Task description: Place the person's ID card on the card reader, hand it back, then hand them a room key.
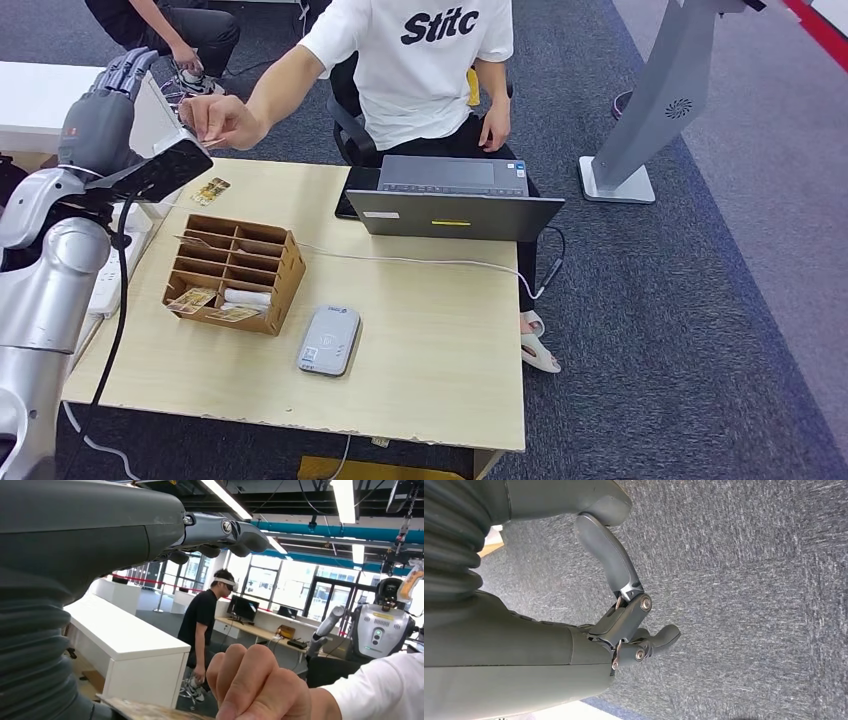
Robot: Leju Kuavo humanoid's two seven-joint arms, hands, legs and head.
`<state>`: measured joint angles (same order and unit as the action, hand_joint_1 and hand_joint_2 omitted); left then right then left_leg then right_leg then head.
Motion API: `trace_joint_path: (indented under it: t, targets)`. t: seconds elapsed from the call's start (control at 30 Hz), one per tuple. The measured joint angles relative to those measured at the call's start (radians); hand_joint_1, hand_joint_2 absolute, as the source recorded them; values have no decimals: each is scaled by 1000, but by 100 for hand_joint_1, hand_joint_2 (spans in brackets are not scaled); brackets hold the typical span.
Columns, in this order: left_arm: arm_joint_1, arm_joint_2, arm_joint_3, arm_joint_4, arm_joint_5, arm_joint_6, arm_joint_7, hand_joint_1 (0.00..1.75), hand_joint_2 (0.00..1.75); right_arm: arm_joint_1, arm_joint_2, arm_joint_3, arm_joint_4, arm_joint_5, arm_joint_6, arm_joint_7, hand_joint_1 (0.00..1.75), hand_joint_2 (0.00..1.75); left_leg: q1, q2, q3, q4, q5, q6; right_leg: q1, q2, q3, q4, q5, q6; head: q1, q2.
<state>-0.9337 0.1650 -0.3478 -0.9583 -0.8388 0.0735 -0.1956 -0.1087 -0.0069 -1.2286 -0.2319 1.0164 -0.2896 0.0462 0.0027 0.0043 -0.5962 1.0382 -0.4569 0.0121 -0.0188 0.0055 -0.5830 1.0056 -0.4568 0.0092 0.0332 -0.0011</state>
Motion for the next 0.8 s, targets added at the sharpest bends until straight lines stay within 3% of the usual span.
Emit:
trace_joint_path:
  t: [0.03,0.07,0.8]
  targets:
    - [0,0,0,0,4,-2,2,171,175,0,0,0,0,1,0,0,0,175,0,0,0,0,0,0,0,0,0,0,0,0,0,0]
    - [0,1,0,0,6,-3,4,175,175,0,0,1,0,2,1,0,0,175,0,0,0,0,0,0,0,0,0,0,0,0,0,0]
    - [28,47,0,1,46,-11,-4,175,175,1,-1,18,0,9,0,1,0,175,0,0,-1,0,0,0,0,0,-1,0,0,0,0,0]
